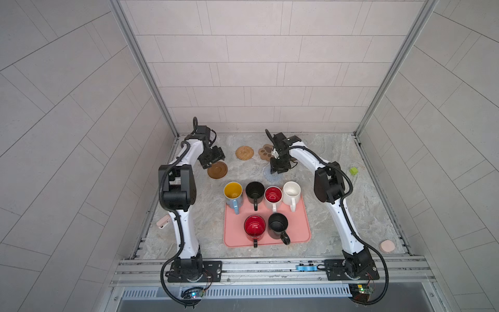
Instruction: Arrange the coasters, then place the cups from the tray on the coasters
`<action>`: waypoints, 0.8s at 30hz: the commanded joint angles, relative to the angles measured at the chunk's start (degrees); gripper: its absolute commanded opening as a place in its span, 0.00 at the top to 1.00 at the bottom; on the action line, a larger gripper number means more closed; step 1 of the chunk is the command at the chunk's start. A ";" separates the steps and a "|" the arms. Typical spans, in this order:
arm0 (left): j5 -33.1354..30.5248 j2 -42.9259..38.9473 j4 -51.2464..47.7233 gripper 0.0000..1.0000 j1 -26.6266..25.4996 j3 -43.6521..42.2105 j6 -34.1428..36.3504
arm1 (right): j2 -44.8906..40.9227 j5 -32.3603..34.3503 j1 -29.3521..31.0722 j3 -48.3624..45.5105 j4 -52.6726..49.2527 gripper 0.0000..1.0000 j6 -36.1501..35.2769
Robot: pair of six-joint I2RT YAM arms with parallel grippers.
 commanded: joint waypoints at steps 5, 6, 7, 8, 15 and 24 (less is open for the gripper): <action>-2.27 -0.07 0.70 0.19 2.51 -0.65 0.29 | -0.33 4.35 -1.42 -2.20 -1.74 0.56 -0.20; -2.15 0.18 1.04 0.19 2.82 -0.70 0.30 | -0.33 4.04 -1.52 -2.20 -1.51 0.56 -0.09; -2.12 0.31 1.38 0.19 3.03 -0.98 0.30 | -0.33 3.84 -1.60 -2.20 -1.23 0.56 0.09; -2.15 0.46 1.68 0.19 3.24 -1.15 0.24 | -0.33 3.66 -1.67 -2.27 -1.05 0.56 0.25; -2.48 1.60 1.97 0.19 4.49 -1.51 1.57 | -0.20 2.50 -2.58 -2.38 0.26 0.56 1.43; -1.19 3.80 2.58 0.22 4.85 -1.11 4.39 | 0.00 1.40 -3.72 -2.42 1.16 0.57 2.59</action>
